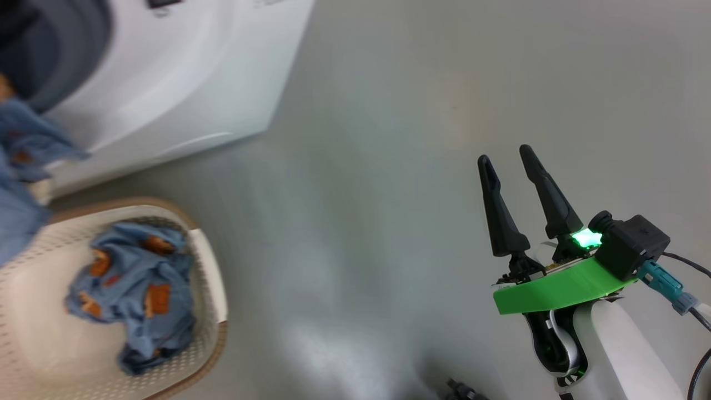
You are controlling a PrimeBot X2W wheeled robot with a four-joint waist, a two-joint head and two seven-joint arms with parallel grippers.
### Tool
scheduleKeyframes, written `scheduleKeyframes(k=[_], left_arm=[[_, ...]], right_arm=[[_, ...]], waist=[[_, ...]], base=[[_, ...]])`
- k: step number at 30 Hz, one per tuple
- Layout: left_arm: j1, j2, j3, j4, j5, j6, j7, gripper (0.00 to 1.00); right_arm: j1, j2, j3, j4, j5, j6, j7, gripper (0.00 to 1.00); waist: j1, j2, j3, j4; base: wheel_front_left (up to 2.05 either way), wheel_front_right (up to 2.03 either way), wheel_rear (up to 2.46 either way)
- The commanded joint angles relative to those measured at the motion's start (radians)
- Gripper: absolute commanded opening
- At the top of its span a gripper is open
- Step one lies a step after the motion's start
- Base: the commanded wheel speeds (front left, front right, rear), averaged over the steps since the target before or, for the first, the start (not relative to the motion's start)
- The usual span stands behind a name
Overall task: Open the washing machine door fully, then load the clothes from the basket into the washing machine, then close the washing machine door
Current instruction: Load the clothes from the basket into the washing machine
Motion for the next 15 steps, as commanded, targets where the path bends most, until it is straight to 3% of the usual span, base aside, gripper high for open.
scheduleKeyframes(k=[1, 6, 7, 8, 9, 15], left_arm=[[-0.043, 0.061, 0.013, -0.017, 0.017, -0.003, -0.013, 0.0], [-0.112, 0.063, 0.018, -0.013, 0.045, 0.001, -0.03, 0.0], [-0.118, 0.059, 0.02, -0.009, 0.048, 0.002, -0.032, 0.32], [-0.122, 0.054, 0.021, -0.005, 0.05, 0.002, -0.033, 0.89], [-0.124, 0.048, 0.023, -0.001, 0.053, 0.002, -0.033, 1.0], [-0.08, 0.003, 0.035, 0.051, 0.048, 0.004, -0.034, 1.0]], right_arm=[[0.004, -0.007, 0.024, -0.026, 0.007, 0.005, -0.008, 1.0], [0.003, -0.007, 0.021, -0.036, 0.01, 0.005, -0.008, 1.0], [0.002, -0.007, 0.022, -0.036, 0.011, 0.005, -0.008, 1.0], [-0.001, -0.007, 0.025, -0.034, 0.011, 0.005, -0.008, 1.0], [-0.003, -0.007, 0.026, -0.032, 0.011, 0.005, -0.008, 1.0], [-0.023, -0.007, 0.029, -0.013, 0.0, 0.005, -0.008, 1.0]], waist=[[0.0, 0.0, 0.067, -0.07], [0.0, 0.0, 0.085, -0.072], [0.0, 0.0, 0.087, -0.069], [0.0, 0.0, 0.087, -0.064], [0.0, 0.0, 0.087, -0.059], [0.0, 0.0, 0.043, -0.024]], base=[[0.0, 0.0, 0.0], [0.0, 0.0, 0.0], [0.0, 0.0, 0.0], [0.0, 0.0, 0.0], [0.0, 0.0, 0.0], [0.0, 0.0, 0.0]])
